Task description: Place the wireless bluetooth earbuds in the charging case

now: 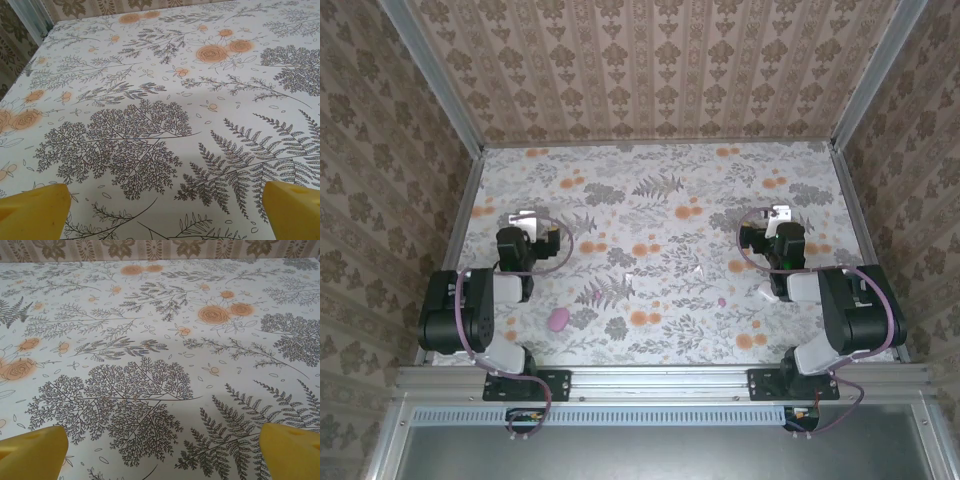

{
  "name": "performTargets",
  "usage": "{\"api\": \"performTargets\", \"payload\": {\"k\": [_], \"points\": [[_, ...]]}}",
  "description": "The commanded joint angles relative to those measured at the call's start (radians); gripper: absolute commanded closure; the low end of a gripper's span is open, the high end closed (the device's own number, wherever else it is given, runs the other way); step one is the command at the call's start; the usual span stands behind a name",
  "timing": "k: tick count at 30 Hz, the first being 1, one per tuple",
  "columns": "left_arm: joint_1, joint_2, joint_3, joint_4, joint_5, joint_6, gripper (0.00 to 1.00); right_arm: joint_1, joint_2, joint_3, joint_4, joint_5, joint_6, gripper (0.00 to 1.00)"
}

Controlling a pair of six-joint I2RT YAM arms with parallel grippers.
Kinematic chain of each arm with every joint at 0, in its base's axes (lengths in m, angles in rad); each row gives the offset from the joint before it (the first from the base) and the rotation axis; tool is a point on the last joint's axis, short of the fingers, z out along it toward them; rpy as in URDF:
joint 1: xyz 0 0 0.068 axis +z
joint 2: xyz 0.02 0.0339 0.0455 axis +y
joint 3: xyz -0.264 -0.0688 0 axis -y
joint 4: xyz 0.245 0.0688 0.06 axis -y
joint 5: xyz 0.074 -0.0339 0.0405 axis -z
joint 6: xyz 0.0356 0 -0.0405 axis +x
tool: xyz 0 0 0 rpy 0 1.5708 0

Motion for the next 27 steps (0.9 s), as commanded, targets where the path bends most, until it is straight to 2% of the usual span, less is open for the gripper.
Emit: {"api": "performTargets", "payload": {"k": [1, 19, 23, 24, 25, 27], "points": [[0.008, -0.004, 0.022, 0.012, 0.013, -0.006, 0.0, 0.002, 0.001, 0.019, 0.021, 0.008, 0.009, 0.0], [0.008, -0.006, 0.018, 0.02, 0.019, -0.005, 0.0, 0.002, -0.004, 0.017, 0.023, 0.01, 0.007, 0.0], [-0.005, -0.04, -0.007, 0.038, 0.012, 0.009, 0.0, 0.012, -0.079, 0.077, -0.149, 0.012, -0.001, 0.0], [-0.008, -0.06, -0.018, 0.043, 0.002, 0.009, 0.0, 0.011, -0.115, 0.111, -0.253, 0.024, 0.025, 0.0], [-0.009, -0.088, -0.027, 0.038, -0.01, 0.003, 0.0, 0.005, -0.164, 0.175, -0.438, 0.049, 0.081, 0.0], [-0.011, -0.173, -0.01, -0.077, -0.037, -0.019, 0.0, 0.005, -0.218, 0.289, -0.739, 0.12, 0.175, 0.0]]}}
